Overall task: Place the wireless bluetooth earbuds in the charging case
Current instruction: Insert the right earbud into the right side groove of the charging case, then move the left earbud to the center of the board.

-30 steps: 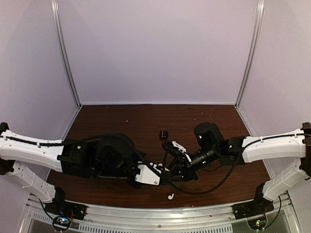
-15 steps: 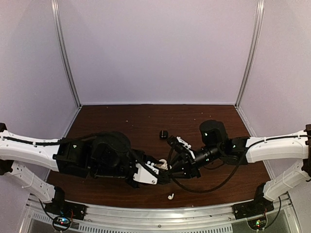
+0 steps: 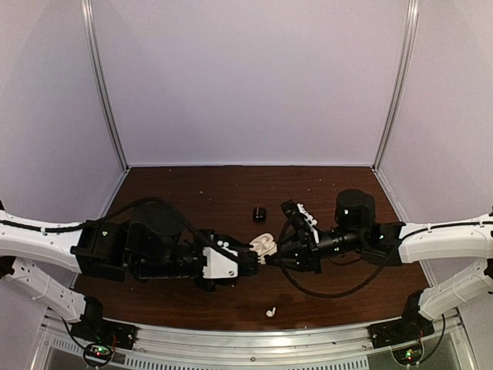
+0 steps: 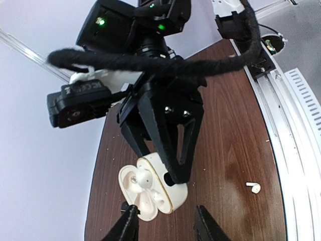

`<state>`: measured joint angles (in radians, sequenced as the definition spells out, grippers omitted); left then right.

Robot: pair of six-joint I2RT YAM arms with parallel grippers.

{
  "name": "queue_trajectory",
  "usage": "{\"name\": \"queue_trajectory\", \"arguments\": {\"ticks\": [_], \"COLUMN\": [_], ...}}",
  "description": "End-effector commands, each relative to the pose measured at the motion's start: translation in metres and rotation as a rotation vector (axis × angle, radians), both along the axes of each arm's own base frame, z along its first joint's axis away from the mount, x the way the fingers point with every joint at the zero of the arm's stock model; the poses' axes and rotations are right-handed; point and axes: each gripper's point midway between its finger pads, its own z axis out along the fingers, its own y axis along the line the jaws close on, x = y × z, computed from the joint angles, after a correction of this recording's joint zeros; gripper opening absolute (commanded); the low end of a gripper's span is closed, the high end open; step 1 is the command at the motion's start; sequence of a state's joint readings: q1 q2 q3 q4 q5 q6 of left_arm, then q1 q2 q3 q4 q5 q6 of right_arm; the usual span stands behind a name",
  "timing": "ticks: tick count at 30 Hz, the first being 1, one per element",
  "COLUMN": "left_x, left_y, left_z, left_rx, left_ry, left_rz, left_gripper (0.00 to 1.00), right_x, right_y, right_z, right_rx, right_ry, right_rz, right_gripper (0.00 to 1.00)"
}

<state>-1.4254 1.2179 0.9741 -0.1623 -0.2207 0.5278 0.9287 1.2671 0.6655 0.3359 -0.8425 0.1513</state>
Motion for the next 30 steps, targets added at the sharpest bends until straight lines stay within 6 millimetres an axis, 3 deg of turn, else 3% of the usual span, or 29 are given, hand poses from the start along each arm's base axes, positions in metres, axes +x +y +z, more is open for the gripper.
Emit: {"name": "queue_trajectory", "arguments": {"ticks": [1,6,10,12,18,19,23,27,30], "left_x": [0.016,0.041,0.062,0.061,0.025,0.012,0.001,-0.024,-0.029], "left_y": [0.001,0.009,0.019,0.017,0.006,0.003,-0.014,-0.035,-0.042], "left_z": [0.042,0.057,0.041,0.021,-0.055,-0.074,-0.119,-0.165,-0.187], "left_rx": [-0.227,-0.363,-0.398,-0.359,-0.204,-0.216,-0.13,0.005,0.06], "left_ry": [0.097,0.24,0.39,0.428,0.534,0.507,0.521,0.508,0.52], "left_rz": [0.077,0.142,0.189,0.18,0.011,-0.045,-0.057,-0.118,-0.139], "left_gripper": [0.36,0.32,0.33,0.33,0.32,0.34,0.36,0.41,0.43], "right_x": [0.008,0.016,0.036,0.045,0.063,0.065,0.066,0.065,0.065], "right_y": [-0.007,-0.019,-0.036,-0.047,-0.081,-0.09,-0.098,-0.102,-0.104], "right_z": [0.026,0.048,0.053,0.051,0.044,0.042,0.041,0.038,0.038], "right_rx": [0.103,0.178,0.178,0.175,0.181,0.181,0.183,0.174,0.174], "right_ry": [-0.071,-0.146,-0.146,-0.124,-0.075,-0.063,-0.057,-0.055,-0.055], "right_rz": [-0.073,-0.159,-0.27,-0.314,-0.422,-0.448,-0.476,-0.483,-0.49], "right_gripper": [0.0,0.0,0.0,0.0,0.0,0.0,0.0,0.0,0.0]}}
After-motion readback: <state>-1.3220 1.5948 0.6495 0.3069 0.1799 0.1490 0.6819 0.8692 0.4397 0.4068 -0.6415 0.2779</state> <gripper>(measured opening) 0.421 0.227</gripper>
